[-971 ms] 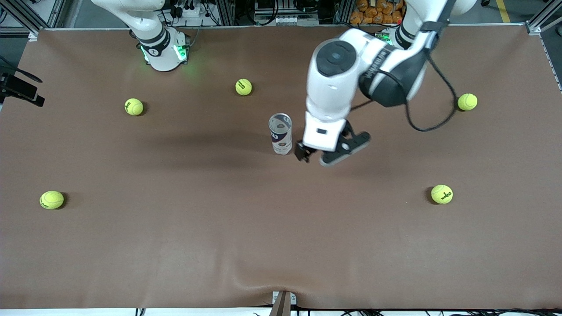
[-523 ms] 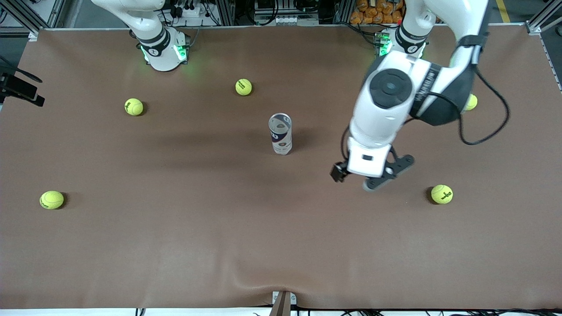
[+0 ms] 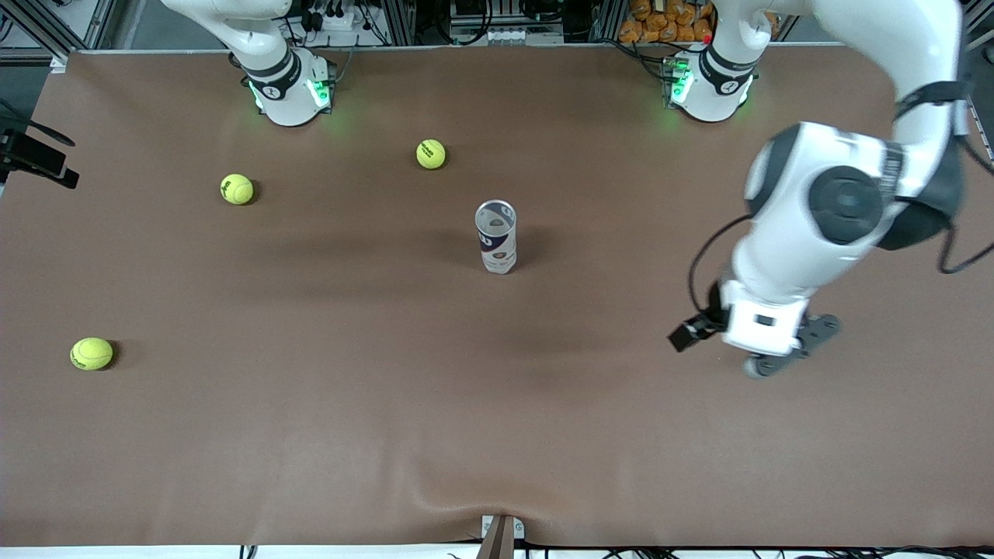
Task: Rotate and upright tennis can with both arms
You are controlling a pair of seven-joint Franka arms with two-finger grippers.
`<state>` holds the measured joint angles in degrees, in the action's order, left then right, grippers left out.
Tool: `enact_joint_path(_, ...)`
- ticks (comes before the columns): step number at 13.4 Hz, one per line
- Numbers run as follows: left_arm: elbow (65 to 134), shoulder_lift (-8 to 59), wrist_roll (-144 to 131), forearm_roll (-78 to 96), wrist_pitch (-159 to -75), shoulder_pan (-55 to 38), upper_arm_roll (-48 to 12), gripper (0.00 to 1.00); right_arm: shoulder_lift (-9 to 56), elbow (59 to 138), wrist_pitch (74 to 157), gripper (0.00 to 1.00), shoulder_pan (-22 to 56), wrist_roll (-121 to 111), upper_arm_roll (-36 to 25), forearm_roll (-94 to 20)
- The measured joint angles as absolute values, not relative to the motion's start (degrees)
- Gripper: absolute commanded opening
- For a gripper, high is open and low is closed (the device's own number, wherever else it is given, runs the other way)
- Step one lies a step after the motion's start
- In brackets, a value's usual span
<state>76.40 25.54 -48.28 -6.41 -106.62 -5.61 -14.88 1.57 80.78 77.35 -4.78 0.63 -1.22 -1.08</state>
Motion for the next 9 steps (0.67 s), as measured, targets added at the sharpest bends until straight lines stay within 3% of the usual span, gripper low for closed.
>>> enact_joint_path(4,76.34,22.24,-40.77,-6.42,-102.96,0.43,-17.1,1.0,1.57,80.78,77.37,1.0,-4.78,0.62,-1.23,-1.08)
enact_joint_path(9,76.74,17.06,-26.9,-6.35,-97.63,1.66,-11.97,1.0,1.57,80.78,77.38,1.0,-4.78,0.61,-1.22,-1.08)
